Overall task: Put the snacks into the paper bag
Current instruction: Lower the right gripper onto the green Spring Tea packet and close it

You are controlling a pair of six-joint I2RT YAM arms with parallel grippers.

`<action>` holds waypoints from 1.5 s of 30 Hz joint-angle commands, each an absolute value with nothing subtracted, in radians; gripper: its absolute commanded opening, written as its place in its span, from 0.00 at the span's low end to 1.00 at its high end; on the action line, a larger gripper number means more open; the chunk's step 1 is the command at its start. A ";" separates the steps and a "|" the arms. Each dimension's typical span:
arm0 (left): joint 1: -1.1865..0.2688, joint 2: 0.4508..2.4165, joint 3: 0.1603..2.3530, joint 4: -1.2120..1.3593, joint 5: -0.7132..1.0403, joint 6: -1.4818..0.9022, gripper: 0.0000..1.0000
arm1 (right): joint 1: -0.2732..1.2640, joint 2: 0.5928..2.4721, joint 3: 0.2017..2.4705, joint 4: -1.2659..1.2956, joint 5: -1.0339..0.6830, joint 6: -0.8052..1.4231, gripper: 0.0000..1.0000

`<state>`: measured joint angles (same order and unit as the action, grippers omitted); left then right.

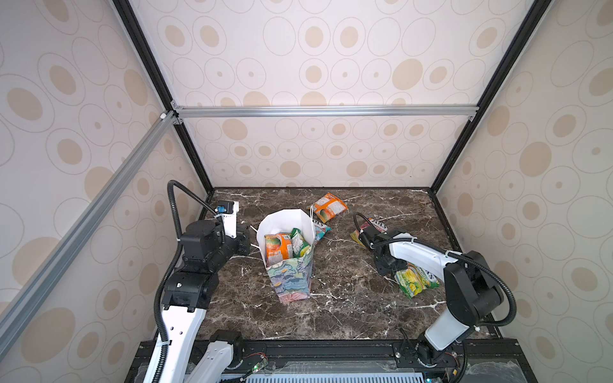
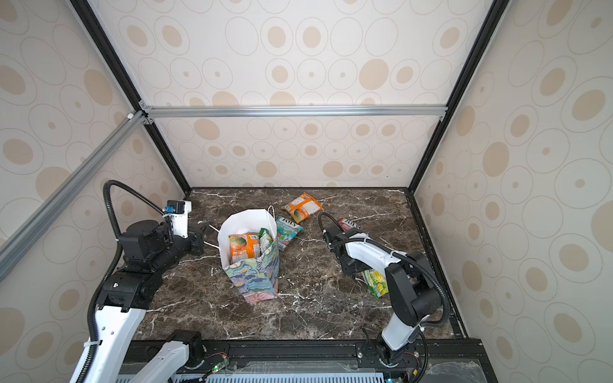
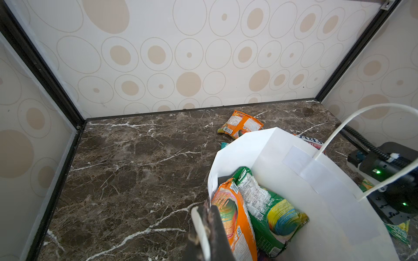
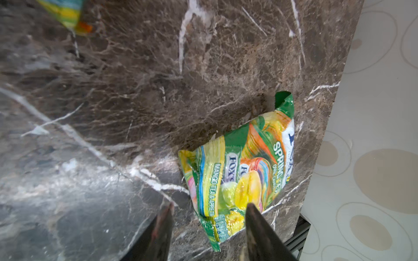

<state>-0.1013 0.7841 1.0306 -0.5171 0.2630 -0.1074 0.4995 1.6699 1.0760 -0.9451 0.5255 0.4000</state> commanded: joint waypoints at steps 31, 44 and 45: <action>-0.103 0.767 1.043 -0.494 0.267 -0.087 0.04 | 0.399 1.852 1.166 -0.939 0.504 0.291 0.51; -0.103 0.770 1.049 -0.499 0.263 -0.084 0.04 | 0.390 1.887 1.160 -0.930 0.522 0.265 0.36; -0.103 0.770 1.049 -0.500 0.264 -0.084 0.04 | 0.389 1.888 1.157 -0.928 0.526 0.267 0.32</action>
